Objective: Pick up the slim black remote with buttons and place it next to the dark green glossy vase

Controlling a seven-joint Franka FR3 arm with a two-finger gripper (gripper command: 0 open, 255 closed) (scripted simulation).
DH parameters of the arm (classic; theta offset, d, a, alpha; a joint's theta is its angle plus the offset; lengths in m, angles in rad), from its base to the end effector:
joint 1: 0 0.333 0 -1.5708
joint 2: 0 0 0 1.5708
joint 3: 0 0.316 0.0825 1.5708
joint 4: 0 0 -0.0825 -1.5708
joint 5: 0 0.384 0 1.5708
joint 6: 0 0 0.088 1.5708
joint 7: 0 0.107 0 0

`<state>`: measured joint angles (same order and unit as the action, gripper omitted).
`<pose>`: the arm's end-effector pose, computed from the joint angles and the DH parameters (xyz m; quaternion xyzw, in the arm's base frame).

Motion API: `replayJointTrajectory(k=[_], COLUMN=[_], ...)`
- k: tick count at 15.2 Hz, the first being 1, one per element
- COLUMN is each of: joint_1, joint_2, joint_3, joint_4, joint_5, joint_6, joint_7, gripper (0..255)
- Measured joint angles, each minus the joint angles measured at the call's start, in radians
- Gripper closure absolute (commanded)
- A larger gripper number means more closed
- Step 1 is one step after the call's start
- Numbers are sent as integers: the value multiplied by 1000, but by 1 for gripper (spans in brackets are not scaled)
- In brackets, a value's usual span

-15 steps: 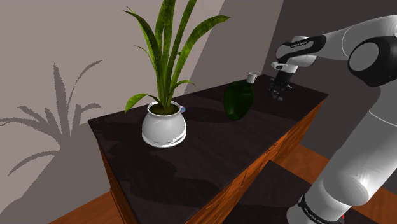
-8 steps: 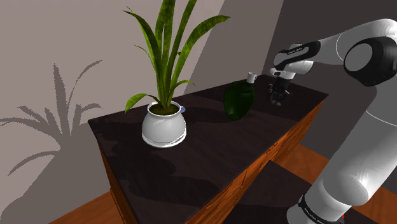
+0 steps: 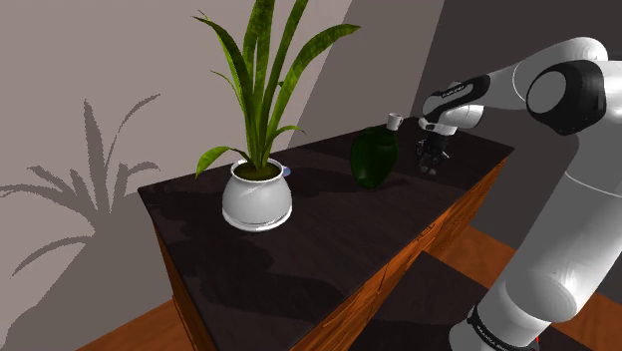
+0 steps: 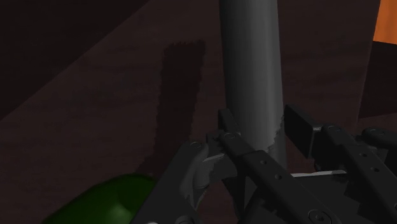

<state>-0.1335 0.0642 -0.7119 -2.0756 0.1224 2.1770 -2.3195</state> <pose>0.3788 -0.4145 0.4107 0.7613 0.6472 0.0299 0.0274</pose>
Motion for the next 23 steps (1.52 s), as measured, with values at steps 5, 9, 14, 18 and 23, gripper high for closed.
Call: replayJointTrajectory(k=[5,9,14,18,23], joint_1=[-8,-14,-26,-29,-30], joint_2=[43,76,127,138,139], joint_3=[3,10,25,30,30], joint_4=[-29,-53,-76,-84,-84], joint_5=[41,75,129,142,143], joint_6=[59,106,165,182,183], joint_7=[-32,-57,-96,-107,-108], gripper=[255,255,255,255,0])
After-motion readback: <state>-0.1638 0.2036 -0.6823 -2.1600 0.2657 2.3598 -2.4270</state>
